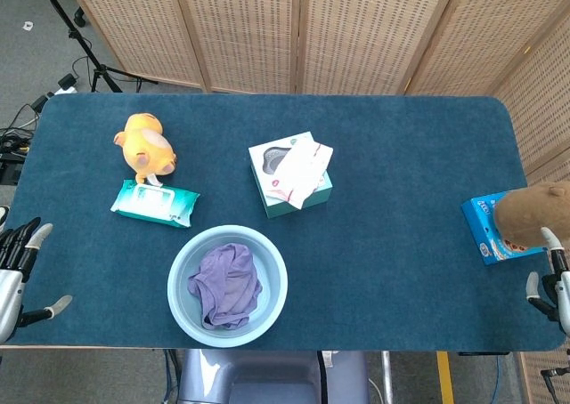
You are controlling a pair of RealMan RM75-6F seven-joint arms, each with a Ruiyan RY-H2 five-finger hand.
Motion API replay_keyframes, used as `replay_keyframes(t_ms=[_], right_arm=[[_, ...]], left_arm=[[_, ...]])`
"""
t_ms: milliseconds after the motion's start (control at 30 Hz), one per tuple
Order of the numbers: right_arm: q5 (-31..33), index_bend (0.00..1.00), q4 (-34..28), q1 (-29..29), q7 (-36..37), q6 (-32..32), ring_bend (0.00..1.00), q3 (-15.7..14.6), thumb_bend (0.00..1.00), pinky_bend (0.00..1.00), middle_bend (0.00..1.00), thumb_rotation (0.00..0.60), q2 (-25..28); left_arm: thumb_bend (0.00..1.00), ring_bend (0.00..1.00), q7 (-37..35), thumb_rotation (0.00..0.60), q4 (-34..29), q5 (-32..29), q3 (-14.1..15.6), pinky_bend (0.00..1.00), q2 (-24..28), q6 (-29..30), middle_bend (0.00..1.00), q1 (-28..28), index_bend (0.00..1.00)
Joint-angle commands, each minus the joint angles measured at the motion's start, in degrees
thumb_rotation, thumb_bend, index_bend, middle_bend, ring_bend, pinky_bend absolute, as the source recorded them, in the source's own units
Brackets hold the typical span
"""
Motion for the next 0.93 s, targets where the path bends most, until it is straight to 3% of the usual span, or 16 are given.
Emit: replay_keyframes(t_ms=[33, 267, 600, 933], right_arm=[[1.55, 0.00, 2.16, 1.11, -0.39, -2.58, 1.00, -0.15, 0.99, 1.00, 1.00, 0.600, -1.17], [3.86, 0.00, 1.89, 2.35, -3.98, -5.96, 1.00, 0.09, 1.00, 1.00, 1.00, 0.600, -1.45], [12.22, 0.00, -1.71, 3.86, -7.99, -10.63, 1.00, 3.04, 1.00, 1.00, 1.00, 0.600, -0.74], [13.42, 0.00, -2.34, 3.77, -9.09, -11.00, 1.00, 2.96, 1.00, 1.00, 1.00, 0.600, -0.46]], left_arm=[[0.00, 0.00, -0.06, 0.600, -0.44, -0.20, -0.22, 0.00, 0.32, -0.07, 0.00, -0.18, 0.00], [0.00, 0.00, -1.25, 0.600, -0.42, -0.83, -0.30, 0.00, 0.67, -0.41, 0.00, -0.30, 0.00], [0.00, 0.00, -1.67, 0.600, 0.49, -0.74, 0.19, 0.00, 0.49, -1.13, 0.00, -0.39, 0.00], [0.00, 0.00, -2.17, 0.600, 0.85, -0.89, 0.33, 0.00, 0.39, -1.10, 0.00, -0.28, 0.00]])
